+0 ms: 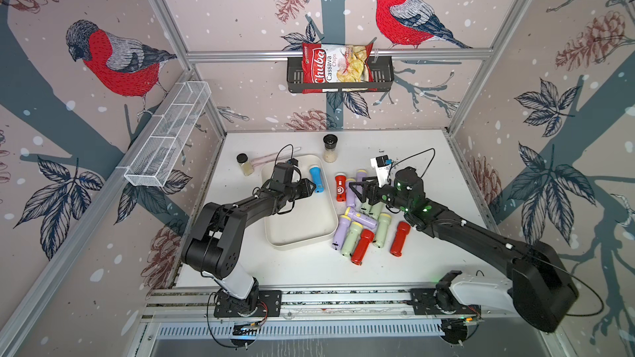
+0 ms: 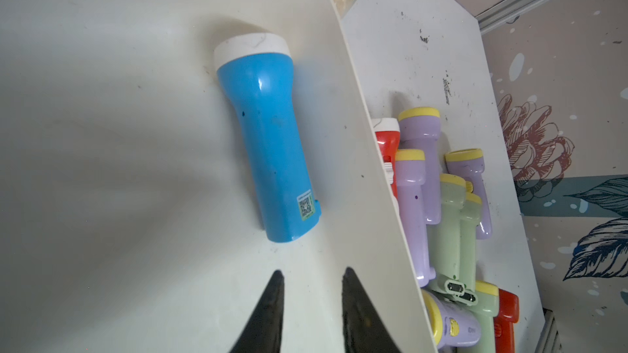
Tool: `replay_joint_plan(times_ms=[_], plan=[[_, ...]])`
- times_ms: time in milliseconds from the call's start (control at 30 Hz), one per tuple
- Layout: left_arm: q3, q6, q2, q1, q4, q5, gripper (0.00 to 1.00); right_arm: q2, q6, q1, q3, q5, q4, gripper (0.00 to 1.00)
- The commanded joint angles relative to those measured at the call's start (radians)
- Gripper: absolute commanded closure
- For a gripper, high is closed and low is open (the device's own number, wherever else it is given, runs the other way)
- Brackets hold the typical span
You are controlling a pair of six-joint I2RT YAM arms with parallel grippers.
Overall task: Put the flashlights into the storage boxes
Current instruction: Place the flashlight at the storage box.
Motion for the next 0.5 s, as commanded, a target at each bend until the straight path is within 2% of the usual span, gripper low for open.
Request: replay_joint_plan(times_ms=[0,467], plan=[[0.018,0.018,0.027,-0.022,0.010,-0.002,0.71,-0.002,-0.010,0.005,0.006,-0.006,0.011,0.26],[0.081,0.018,0.133,-0.040,0.026,-0.005,0.75,-0.006,-0.015,0.004,0.005,0.013,0.006,0.25]])
